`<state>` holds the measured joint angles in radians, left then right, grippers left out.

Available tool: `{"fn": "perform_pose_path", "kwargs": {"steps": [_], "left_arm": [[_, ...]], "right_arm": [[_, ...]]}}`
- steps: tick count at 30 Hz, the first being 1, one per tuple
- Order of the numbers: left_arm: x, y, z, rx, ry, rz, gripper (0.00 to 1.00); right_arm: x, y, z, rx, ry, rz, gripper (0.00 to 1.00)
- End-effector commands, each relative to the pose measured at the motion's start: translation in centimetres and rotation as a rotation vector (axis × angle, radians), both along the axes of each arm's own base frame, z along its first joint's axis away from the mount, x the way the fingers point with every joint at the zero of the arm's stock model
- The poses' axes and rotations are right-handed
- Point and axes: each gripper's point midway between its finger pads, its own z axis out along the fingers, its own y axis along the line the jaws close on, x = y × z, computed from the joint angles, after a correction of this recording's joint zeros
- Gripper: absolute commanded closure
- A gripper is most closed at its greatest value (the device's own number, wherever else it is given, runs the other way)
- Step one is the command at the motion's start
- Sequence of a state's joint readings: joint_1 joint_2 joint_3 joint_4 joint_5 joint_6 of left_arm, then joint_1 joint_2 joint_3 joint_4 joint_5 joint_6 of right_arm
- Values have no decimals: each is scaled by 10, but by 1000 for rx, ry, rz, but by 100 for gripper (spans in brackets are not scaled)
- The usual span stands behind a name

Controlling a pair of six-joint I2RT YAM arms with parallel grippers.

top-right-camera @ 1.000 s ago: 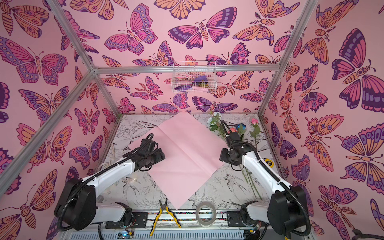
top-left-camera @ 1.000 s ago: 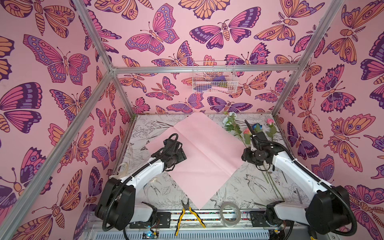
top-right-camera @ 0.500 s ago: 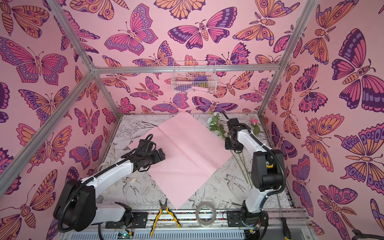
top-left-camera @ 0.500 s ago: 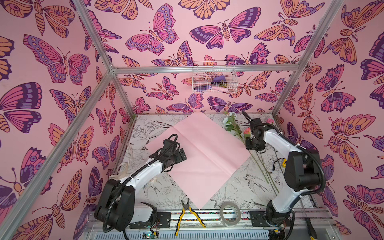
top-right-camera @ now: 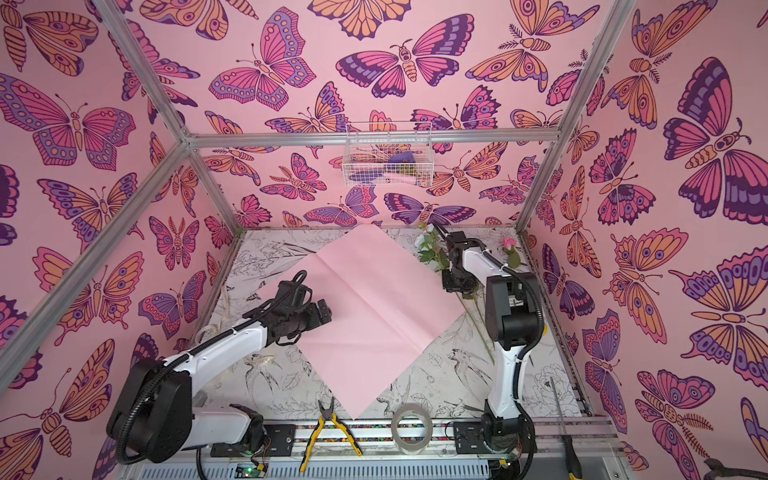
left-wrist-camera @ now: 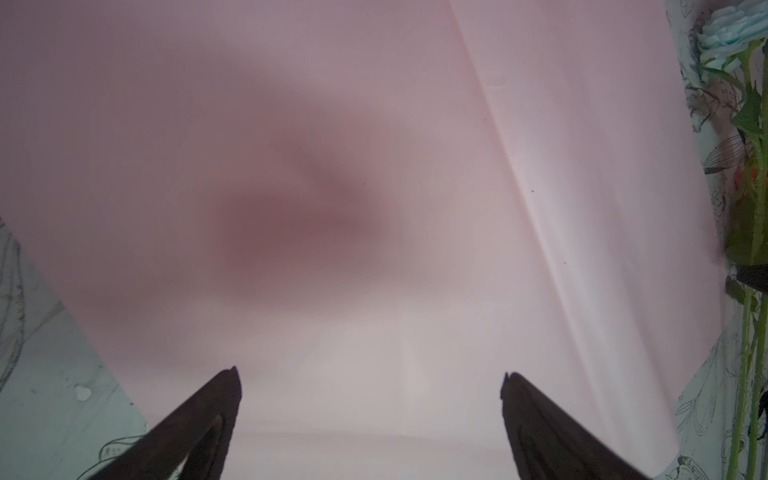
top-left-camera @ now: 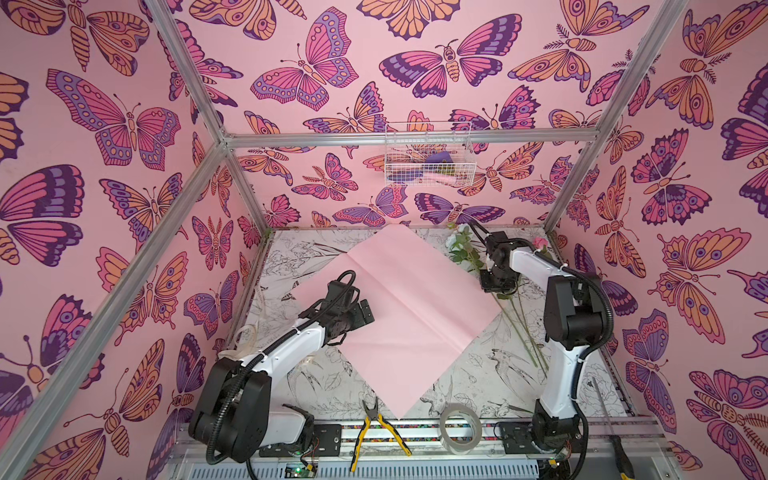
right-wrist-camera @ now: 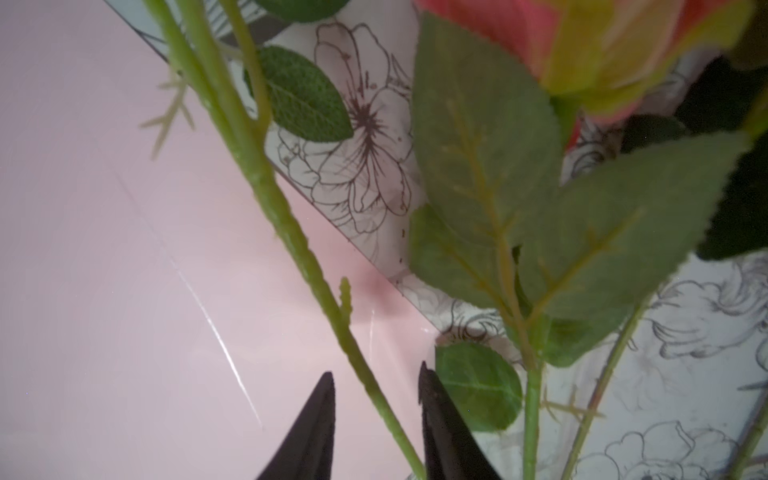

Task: Tie the bouquet of fake flowers
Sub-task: 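Grasp a rose stem with the right gripper while the left gripper holds still, then carry the rose with the right gripper and lay it on the pink paper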

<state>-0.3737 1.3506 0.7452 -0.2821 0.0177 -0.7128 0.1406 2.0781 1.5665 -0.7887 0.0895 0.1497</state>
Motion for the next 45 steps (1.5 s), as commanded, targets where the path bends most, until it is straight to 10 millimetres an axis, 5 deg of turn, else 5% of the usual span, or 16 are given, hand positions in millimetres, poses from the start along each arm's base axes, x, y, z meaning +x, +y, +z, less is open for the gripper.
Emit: {"fn": "perform_pose_path", "kwargs": {"steps": [1,8,15,20,26,35,45], "left_arm": [[-5,2,-11,-11,30,10,0],[-9,1,-8,-34,28,19,0],[-13,3,0,-51,2,32,0],[-16,9,15,-71,-51,70,0],[-17,16,21,-83,-74,97,1],[-36,36,7,-81,-15,159,1],[-58,60,-19,-53,141,235,5]], "right_arm": [[6,0,5,-7,14,60,78],[16,9,39,35,-55,102,100],[12,32,95,190,-155,68,100],[-2,78,127,474,-218,-9,100],[-10,154,132,655,-240,-32,100],[8,262,119,711,-211,96,100],[33,311,110,755,-234,137,100]]}}
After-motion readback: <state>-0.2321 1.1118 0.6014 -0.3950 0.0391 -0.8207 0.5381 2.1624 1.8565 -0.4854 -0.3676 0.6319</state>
